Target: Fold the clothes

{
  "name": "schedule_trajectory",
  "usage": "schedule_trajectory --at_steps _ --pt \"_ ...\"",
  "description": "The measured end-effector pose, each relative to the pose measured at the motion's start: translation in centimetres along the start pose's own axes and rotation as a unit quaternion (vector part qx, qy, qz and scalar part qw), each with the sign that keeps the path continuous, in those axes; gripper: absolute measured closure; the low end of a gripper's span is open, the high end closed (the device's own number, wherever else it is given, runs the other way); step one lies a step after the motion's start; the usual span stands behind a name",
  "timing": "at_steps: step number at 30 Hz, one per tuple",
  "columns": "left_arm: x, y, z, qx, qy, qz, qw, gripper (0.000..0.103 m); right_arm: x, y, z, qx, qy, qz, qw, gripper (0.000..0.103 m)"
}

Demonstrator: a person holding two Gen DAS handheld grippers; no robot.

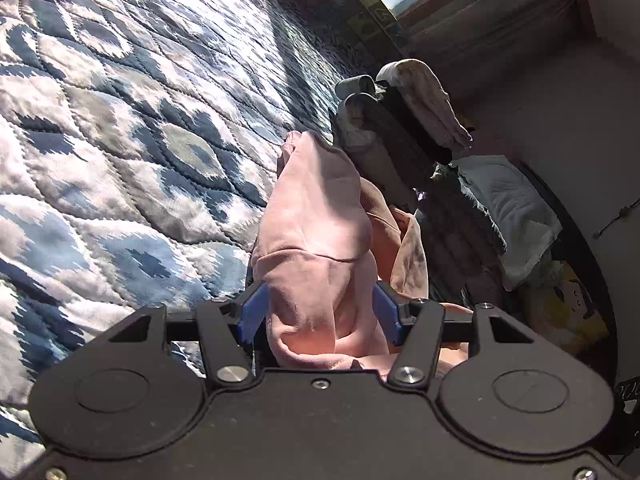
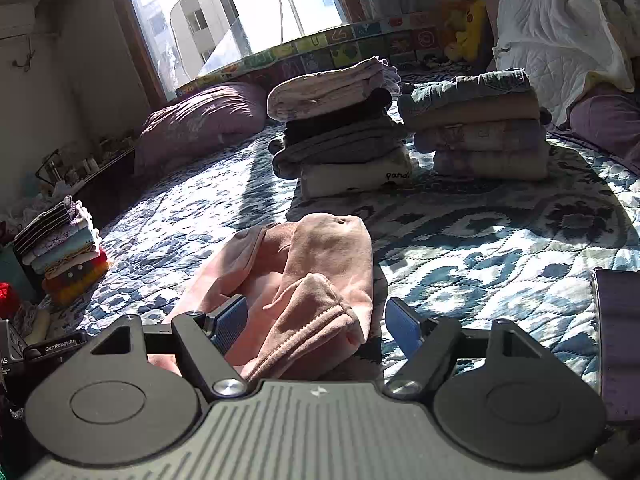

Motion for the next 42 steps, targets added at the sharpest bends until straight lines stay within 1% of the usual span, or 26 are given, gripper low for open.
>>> schedule_trajectory --at_steps 1,2,3,4,5,7,9,10,11,14,15,16,17,18,19,20,21,23,25,30,34,38,39,40,41,42 --pt "-0.4 -0.2 0.1 -0.002 0.005 0.004 1.0 0.053 -1.2 -0.2 0.7 0.02 -0.012 0.012 1.0 0.029" --pt "-0.7 -0.5 0.2 -0.007 0.011 0.01 0.9999 0.076 -2.2 -0.6 1.1 0.038 -0.026 0.022 0.999 0.039" --pt "-0.9 -0.6 0.1 -0.011 0.013 0.014 0.9998 0.089 -3.2 -1.3 1.4 0.06 -0.042 0.032 0.997 0.054" --pt "-1.0 -0.7 0.0 -0.015 0.013 0.014 0.9997 0.1 -4.0 -2.1 1.6 0.077 -0.055 0.044 0.995 0.083" --pt "-0.8 -0.6 -0.3 -0.02 0.009 0.008 0.9997 0.101 -4.3 -2.9 1.4 0.077 -0.06 0.052 0.994 0.088" --pt "0.3 -0.2 -1.4 -0.031 -0.006 -0.014 0.9994 0.102 -3.2 -3.7 0.6 0.057 -0.06 0.038 0.996 0.09" --pt "2.1 0.2 -2.6 -0.043 -0.022 -0.032 0.9983 0.102 -1.7 -4.7 -0.4 0.043 -0.062 0.033 0.997 0.09" --pt "2.9 0.3 -3.0 -0.044 -0.031 -0.035 0.9979 0.102 -1.1 -5.4 -0.9 0.037 -0.061 0.039 0.997 0.09" --pt "3.6 0.0 -3.1 -0.04 -0.037 -0.029 0.9981 0.102 -0.9 -6.5 -1.3 0.037 -0.059 0.057 0.996 0.09" --pt "3.9 -2.1 -2.2 -0.025 -0.023 0.022 0.9992 0.102 -0.9 -10.3 -1.8 0.07 -0.057 0.119 0.989 0.087" --pt "3.7 -2.7 -1.8 -0.025 -0.011 0.041 0.9988 0.102 -0.7 -11.3 -2.0 0.08 -0.061 0.126 0.987 0.086" --pt "3.5 -3.3 -1.4 -0.025 0.0 0.061 0.9978 0.101 -0.3 -11.7 -2.2 0.079 -0.058 0.122 0.988 0.082" --pt "3.5 -3.5 -1.3 -0.027 0.002 0.067 0.9974 0.097 0.2 -11.7 -2.5 0.067 -0.051 0.121 0.989 0.073" --pt "3.9 -3.3 -1.4 -0.031 -0.004 0.061 0.9977 0.092 0.7 -11.5 -2.9 0.052 -0.045 0.12 0.99 0.068" --pt "4.3 -2.9 -1.6 -0.033 -0.01 0.051 0.9981 0.074 1.2 -11.2 -3.3 0.035 -0.042 0.113 0.992 0.059" --pt "4.7 -2.5 -1.7 -0.034 -0.014 0.038 0.9986 0.054 1.9 -10.6 -3.7 0.016 -0.037 0.102 0.994 0.055" --pt "5.1 -1.9 -1.8 -0.037 -0.017 0.022 0.9989 0.049 2.3 -10.1 -3.9 0.004 -0.031 0.092 0.995 0.055" --pt "5.1 -0.7 -1.6 -0.038 -0.023 0.006 0.999 0.048 2.8 -9.0 -4.2 -0.011 -0.022 0.077 0.997 0.055" --pt "4.6 0.5 -1.2 -0.036 -0.021 -0.003 0.9991 0.048 2.5 -7.6 -4.3 -0.014 -0.019 0.065 0.998 0.055" --pt "2.1 3.6 0.5 -0.012 -0.02 -0.018 0.9996 0.048 -0.4 -5.4 -4.3 -0.02 -0.02 0.059 0.998 0.055" --pt "-0.5 4.8 1.8 -0.016 -0.008 0.001 0.9998 0.048 -3.3 -4.1 -4.3 -0.033 -0.022 0.061 0.997 0.055" --pt "-3.4 5.4 2.6 -0.008 -0.013 0.019 0.9997 0.048 -6.3 -2.9 -4.2 -0.043 -0.023 0.066 0.997 0.054" --pt "-4.0 5.4 2.7 -0.01 -0.01 0.022 0.9997 0.049 -7.0 -2.6 -4.2 -0.043 -0.024 0.067 0.997 0.054" --pt "-4.6 5.3 2.7 -0.013 -0.012 0.028 0.9995 0.056 -7.6 -2.3 -4.1 -0.043 -0.025 0.067 0.997 0.053" --pt "-5.1 5.2 2.7 -0.02 -0.015 0.034 0.9991 0.091 -8.1 -2.1 -4.0 -0.042 -0.026 0.068 0.996 0.051" --pt "-5.2 5.1 2.5 -0.029 -0.012 0.035 0.9989 0.102 -8.6 -1.8 -3.9 -0.042 -0.025 0.068 0.996 0.05"
Point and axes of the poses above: each gripper's, at about its wrist camera, not at the fingertips, and x roughly against the way its jaws point, z to its left, y to its top, the point moved 7 cm from there along -x, roughly the way its jaws point, and after that the axes turned 13 degrees about -y, right-handed, at the moved point
